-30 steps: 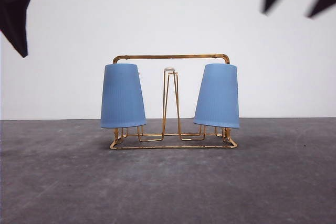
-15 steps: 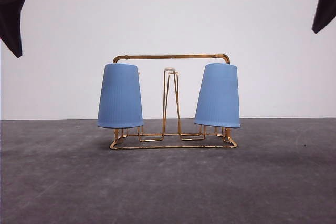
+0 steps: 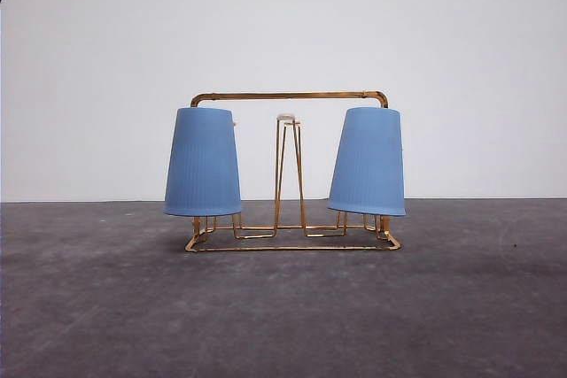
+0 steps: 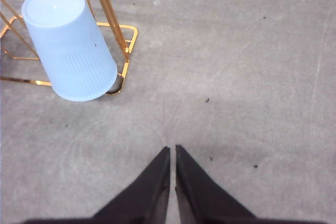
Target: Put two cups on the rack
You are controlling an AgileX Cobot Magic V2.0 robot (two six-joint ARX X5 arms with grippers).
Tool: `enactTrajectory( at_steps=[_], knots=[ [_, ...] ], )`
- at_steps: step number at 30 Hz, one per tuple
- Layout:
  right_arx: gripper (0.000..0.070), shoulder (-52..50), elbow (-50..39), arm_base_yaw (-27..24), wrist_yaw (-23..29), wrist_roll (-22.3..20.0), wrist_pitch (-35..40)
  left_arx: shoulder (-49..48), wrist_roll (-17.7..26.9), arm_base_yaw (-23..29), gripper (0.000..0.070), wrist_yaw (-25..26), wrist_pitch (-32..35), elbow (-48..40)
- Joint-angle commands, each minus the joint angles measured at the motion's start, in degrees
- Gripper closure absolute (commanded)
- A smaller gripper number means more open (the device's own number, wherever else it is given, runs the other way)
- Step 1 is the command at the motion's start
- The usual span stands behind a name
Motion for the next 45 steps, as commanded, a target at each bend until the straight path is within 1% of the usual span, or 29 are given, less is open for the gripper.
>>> enactTrajectory(
  at_steps=[1, 5, 8, 9, 11, 15, 18, 21, 24, 27, 30, 32, 37, 45],
  knots=[
    [0.0687, 0.3, 0.5, 0.2, 0.1, 0.2, 1.2, 0.5, -0.2, -0.2, 0.0674, 0.1, 0.3, 0.5],
    [0.0687, 0.3, 0.5, 0.2, 0.1, 0.2, 2.7, -0.1, -0.1, 0.2, 0.0674, -0.2, 0.2, 0.5],
    [0.0687, 0.3, 0.5, 0.2, 0.0, 0.2, 3.2, -2.8, 3.0, 1.5, 0.0674, -0.4, 0.8, -0.3],
    [0.0687, 0.3, 0.5, 0.2, 0.1, 0.2, 3.4, -4.7, 3.0, 2.1, 0.0674, -0.3, 2.2, -1.9],
    [0.0687, 0.3, 0.5, 0.2, 0.1, 0.2, 3.9, -9.5, 2.8, 3.4, 0.0674, -0.3, 6.7, -6.3],
    [0.0687, 0.3, 0.5, 0.2, 0.1, 0.2, 5.3, -22.1, 0.3, 6.6, 0.0674, -0.3, 19.5, -19.0],
    [0.0687, 0.3, 0.5, 0.2, 0.1, 0.2, 5.6, -32.3, -0.8, 8.9, 0.0674, -0.3, 25.9, -28.2],
    [0.0687, 0.3, 0.5, 0.2, 0.1, 0.2, 5.6, -41.9, -0.9, 9.8, 0.0674, -0.4, 28.8, -35.8],
    [0.0687, 0.3, 0.5, 0.2, 0.1, 0.2, 5.6, -50.9, -0.9, 10.0, 0.0674, -0.7, 30.1, -42.7],
    [0.0687, 0.3, 0.5, 0.2, 0.1, 0.2, 5.6, -57.8, -0.9, 10.0, 0.0674, -0.8, 30.2, -48.3],
    [0.0687, 0.3, 0.5, 0.2, 0.1, 0.2, 5.6, -62.8, -1.1, 10.3, 0.0674, -0.8, 30.3, -52.6],
    [0.0687, 0.3, 0.5, 0.2, 0.1, 0.2, 5.6, -64.5, -1.7, 10.5, 0.0674, -0.8, 30.9, -54.7],
    [0.0687, 0.3, 0.5, 0.2, 0.0, 0.2, 5.9, -64.4, -2.9, 10.8, 0.0674, -0.7, 35.9, -58.0],
    [0.0687, 0.3, 0.5, 0.2, 0.0, 0.2, 5.9, -64.3, -2.9, 10.8, 0.0674, -0.7, 36.2, -58.2]
  ],
)
